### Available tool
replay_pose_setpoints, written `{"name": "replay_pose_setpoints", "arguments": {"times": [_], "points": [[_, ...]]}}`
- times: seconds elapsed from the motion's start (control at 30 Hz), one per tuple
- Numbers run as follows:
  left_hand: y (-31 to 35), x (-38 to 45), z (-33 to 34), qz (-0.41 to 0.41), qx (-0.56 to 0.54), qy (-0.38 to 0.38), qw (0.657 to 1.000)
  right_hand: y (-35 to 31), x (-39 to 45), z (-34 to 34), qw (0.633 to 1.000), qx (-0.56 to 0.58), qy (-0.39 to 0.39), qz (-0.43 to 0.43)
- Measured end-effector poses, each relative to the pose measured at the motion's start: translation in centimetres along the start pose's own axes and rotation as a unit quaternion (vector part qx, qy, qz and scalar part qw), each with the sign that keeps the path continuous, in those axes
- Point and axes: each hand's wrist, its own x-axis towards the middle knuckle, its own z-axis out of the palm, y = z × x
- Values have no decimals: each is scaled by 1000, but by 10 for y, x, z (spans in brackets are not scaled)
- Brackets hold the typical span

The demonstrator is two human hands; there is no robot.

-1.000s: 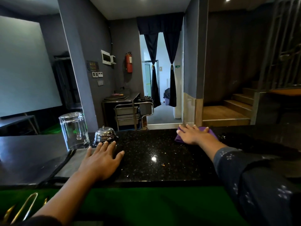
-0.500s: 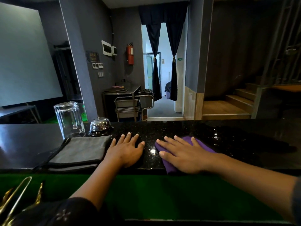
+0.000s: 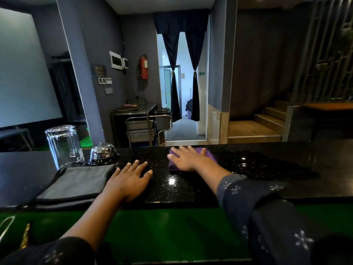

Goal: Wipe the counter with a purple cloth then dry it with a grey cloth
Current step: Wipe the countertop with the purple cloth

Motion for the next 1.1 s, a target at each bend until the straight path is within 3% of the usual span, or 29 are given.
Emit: {"name": "replay_pose_setpoints", "arguments": {"times": [0.2, 0.5, 0.73, 0.87, 1.1], "points": [[1, 1, -1, -2, -9, -3, 1000, 86, -15, -17, 992, 5, 2, 122], [9, 3, -1, -21, 1, -4, 1000, 84, -118, 1, 999, -17, -20, -26], [86, 14, 6, 28, -76, 22, 996, 73, -58, -5, 999, 0, -7, 44], [99, 23, 18, 7, -22, 9, 1000, 62, -49, 1, 995, 0, 23, 95], [99, 24, 20, -2, -4, 9, 1000, 120, -99, -1, 999, -7, -33, -7]]}}
